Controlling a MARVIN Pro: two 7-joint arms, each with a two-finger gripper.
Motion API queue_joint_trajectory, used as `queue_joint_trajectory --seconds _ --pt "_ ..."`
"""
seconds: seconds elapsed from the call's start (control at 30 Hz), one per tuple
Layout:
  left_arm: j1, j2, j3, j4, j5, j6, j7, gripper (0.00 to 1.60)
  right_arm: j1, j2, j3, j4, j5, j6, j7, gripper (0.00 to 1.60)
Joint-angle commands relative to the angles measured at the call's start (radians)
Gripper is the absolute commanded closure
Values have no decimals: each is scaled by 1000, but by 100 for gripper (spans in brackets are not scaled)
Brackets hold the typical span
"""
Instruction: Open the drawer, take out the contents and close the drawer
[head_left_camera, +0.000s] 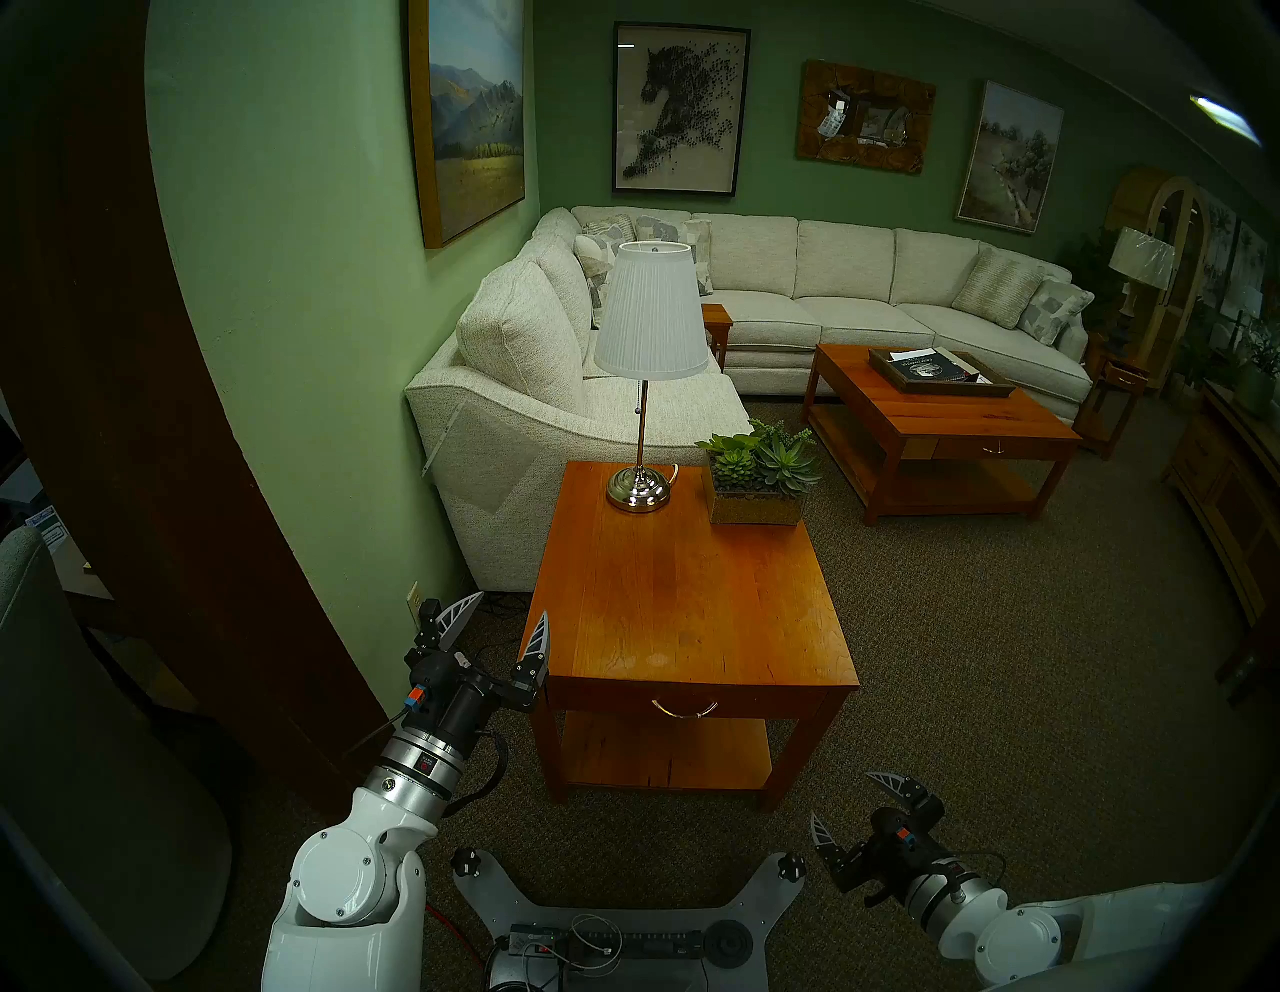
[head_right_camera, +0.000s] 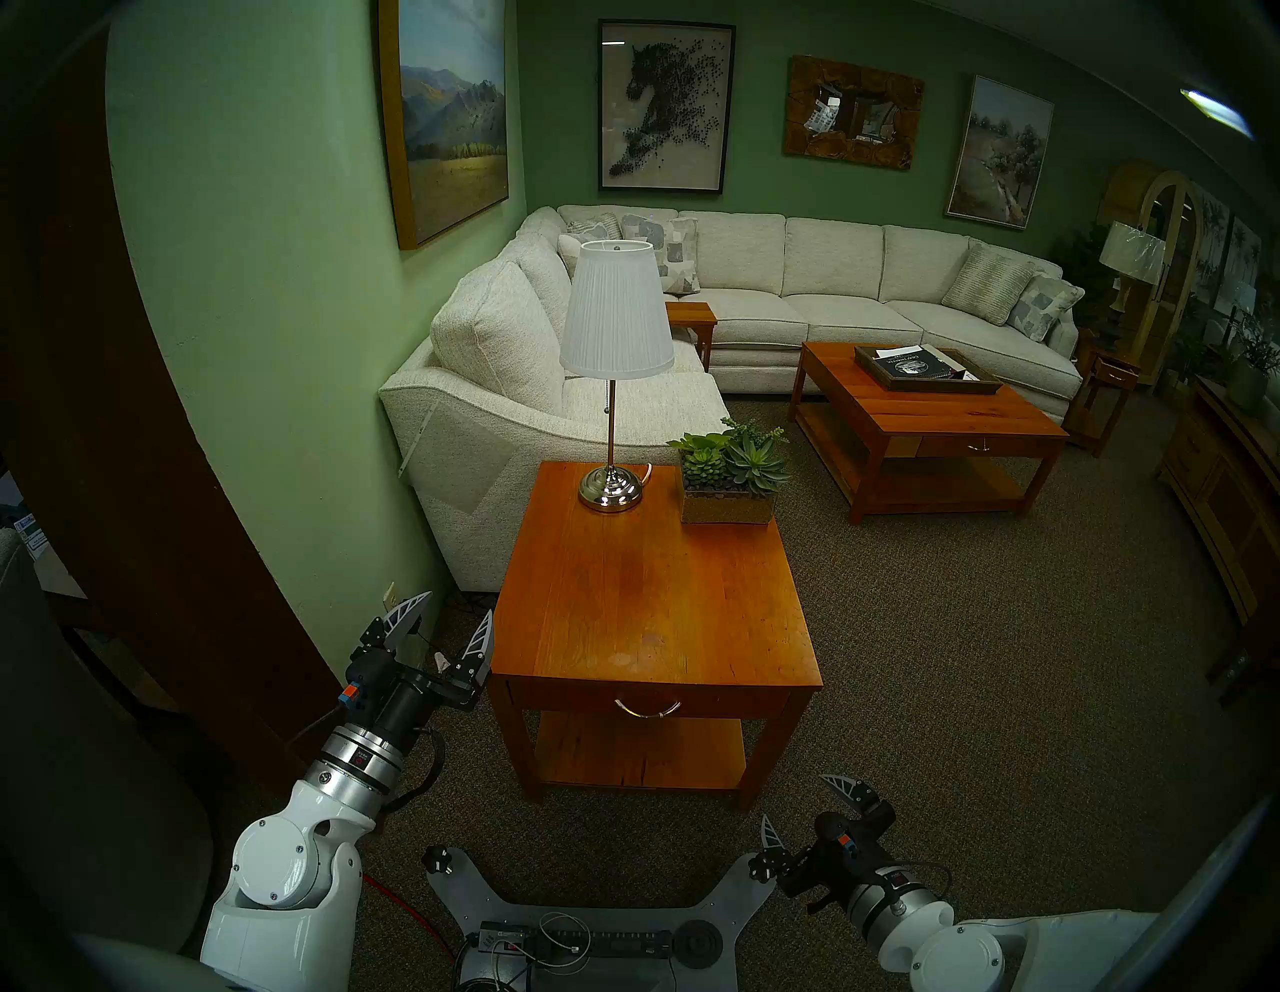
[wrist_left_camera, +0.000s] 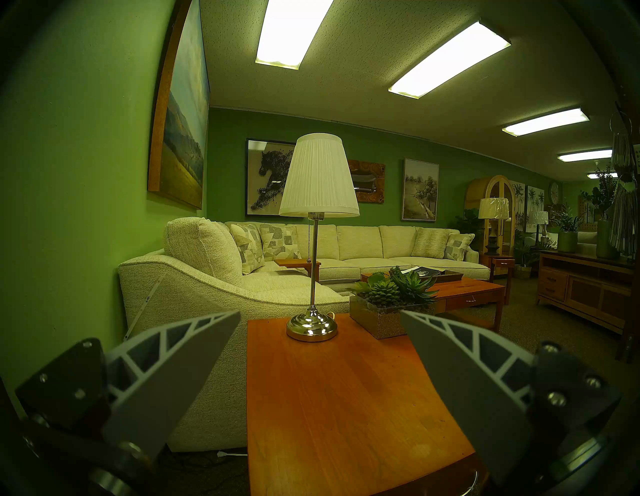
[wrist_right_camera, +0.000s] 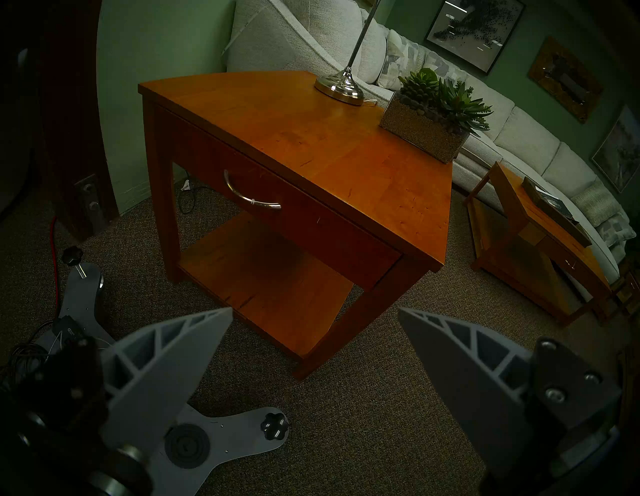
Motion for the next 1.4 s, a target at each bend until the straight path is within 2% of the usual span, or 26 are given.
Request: queue_joint_trajectory --seconds 0.0,0.1,0.17,0.53,0.7,0.93,1.1,1.23,1.37 --pt "-9 -1 1 -28 2 -7 1 0 5 2 6 -12 -1 -2 -2 0" --pt "-9 -2 0 -28 2 -7 0 0 5 2 6 -12 0 -2 -2 0" --pt "-19 6 1 -20 35 3 6 0 5 2 5 -12 0 -2 -2 0" --pt "-58 84 27 -18 146 128 -49 0 6 2 5 -12 -1 -2 -2 0" --pt "-52 118 66 -44 192 215 -106 0 6 2 5 -12 -1 -2 -2 0" --pt "-69 122 131 -66 251 351 -144 0 6 2 4 -12 -1 -2 -2 0" --pt "-67 118 173 -66 305 369 -135 0 6 2 4 -12 0 -2 -2 0" --pt "-64 136 217 -51 358 351 -144 0 6 2 4 -12 0 -2 -2 0" --pt "-83 150 259 -34 410 369 -158 0 7 2 4 -12 0 -2 -2 0"
